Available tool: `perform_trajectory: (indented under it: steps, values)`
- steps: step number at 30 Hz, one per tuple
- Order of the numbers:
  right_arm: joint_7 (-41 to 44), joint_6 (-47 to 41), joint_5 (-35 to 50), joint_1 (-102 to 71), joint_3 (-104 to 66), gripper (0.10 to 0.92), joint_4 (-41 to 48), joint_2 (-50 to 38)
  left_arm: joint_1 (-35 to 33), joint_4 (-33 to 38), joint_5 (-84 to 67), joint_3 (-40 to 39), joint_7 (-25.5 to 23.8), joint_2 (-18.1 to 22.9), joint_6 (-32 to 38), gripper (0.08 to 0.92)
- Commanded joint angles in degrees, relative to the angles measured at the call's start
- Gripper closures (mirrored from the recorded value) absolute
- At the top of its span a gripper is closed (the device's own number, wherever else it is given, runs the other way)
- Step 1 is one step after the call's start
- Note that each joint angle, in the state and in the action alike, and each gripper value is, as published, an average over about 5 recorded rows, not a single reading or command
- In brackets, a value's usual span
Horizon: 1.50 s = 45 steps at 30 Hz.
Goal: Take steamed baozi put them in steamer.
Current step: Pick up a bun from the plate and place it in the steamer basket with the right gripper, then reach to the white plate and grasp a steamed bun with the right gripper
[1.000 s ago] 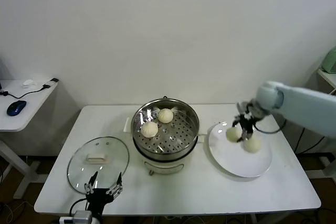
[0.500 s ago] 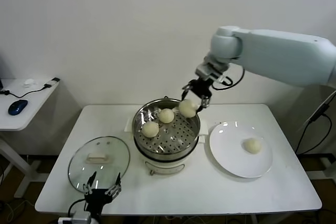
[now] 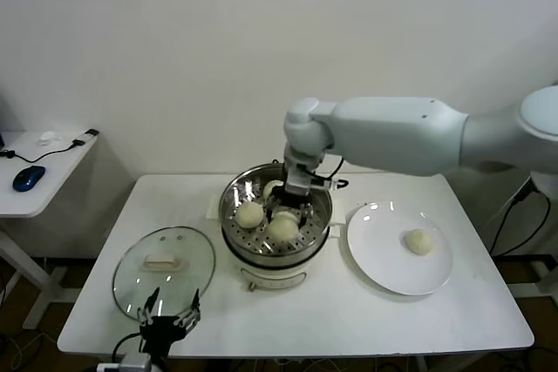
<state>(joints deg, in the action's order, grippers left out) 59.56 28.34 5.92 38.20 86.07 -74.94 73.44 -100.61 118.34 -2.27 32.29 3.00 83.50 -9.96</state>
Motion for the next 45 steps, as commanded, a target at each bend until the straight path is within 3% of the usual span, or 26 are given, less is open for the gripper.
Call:
perform_trajectory:
  steps: [1,7,14,19,22,27,36,45]
  values:
    - [-3.8,2.9,-9.1,-7.7,-1.7,0.338,3.2,3.2,0.0,0.0,0.0,0.0,0.0,-0.1,0.0,0.177]
    - [-2.8,3.4,-7.1,-7.0,-2.0,0.335,3.8,2.8,0.0,-0.1,-0.1,0.0,0.0,0.0,0.0,0.177]
    - [0.2,5.6,0.2,1.8,-2.2,0.215,4.8,-0.8,-0.1,0.3,-0.1,0.1,-0.1,0.0,-0.2,0.177]
    - [1.7,7.4,7.1,9.2,0.2,0.203,10.8,-7.1,-0.8,1.5,0.0,0.0,-0.2,0.0,-0.3,0.177]
    - [3.8,2.3,14.9,13.2,5.3,0.203,14.7,-13.0,-1.0,2.2,-0.2,-0.1,-0.3,0.1,-0.5,0.177]
    - [7.4,-16.9,21.3,17.9,15.7,0.203,15.3,-23.8,-0.5,2.2,-0.4,-0.2,-0.4,0.2,-0.6,0.177]
    - [2.5,-30.1,18.3,5.0,15.0,0.203,9.6,-37.2,0.0,2.0,-0.9,-0.1,-0.5,0.0,-0.3,0.177]
    - [-1.4,-35.0,10.3,-14.2,0.0,0.203,14.3,-37.0,-0.5,2.8,-1.2,0.1,-0.8,0.6,-0.7,0.177]
